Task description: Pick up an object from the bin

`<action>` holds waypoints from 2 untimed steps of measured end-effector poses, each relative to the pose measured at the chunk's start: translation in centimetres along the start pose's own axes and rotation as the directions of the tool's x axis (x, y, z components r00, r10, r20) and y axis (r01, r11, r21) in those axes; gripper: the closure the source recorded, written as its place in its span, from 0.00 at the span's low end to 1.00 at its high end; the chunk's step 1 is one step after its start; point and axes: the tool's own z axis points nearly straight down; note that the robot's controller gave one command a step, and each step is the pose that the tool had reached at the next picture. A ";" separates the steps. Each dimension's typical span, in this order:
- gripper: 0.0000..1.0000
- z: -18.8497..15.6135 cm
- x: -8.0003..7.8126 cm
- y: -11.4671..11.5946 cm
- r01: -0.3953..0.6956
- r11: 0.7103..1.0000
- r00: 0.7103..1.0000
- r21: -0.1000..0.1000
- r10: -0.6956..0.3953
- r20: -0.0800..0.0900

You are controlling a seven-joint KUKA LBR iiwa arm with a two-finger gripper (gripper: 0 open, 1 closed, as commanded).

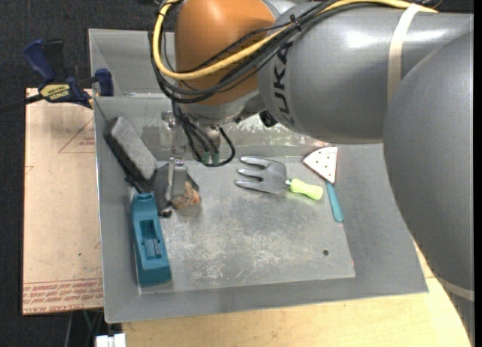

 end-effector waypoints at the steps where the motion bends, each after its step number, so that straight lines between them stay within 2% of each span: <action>1: 0.00 7.6 -0.2 -2.8 0.101 0.995 0.995 -0.001 -0.101 0.002; 2: 0.00 7.7 0.2 -6.2 0.275 0.962 0.962 -0.002 -0.275 0.009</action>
Offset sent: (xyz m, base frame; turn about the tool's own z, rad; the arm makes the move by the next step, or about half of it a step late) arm -0.0015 -0.0639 -0.0748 -0.2795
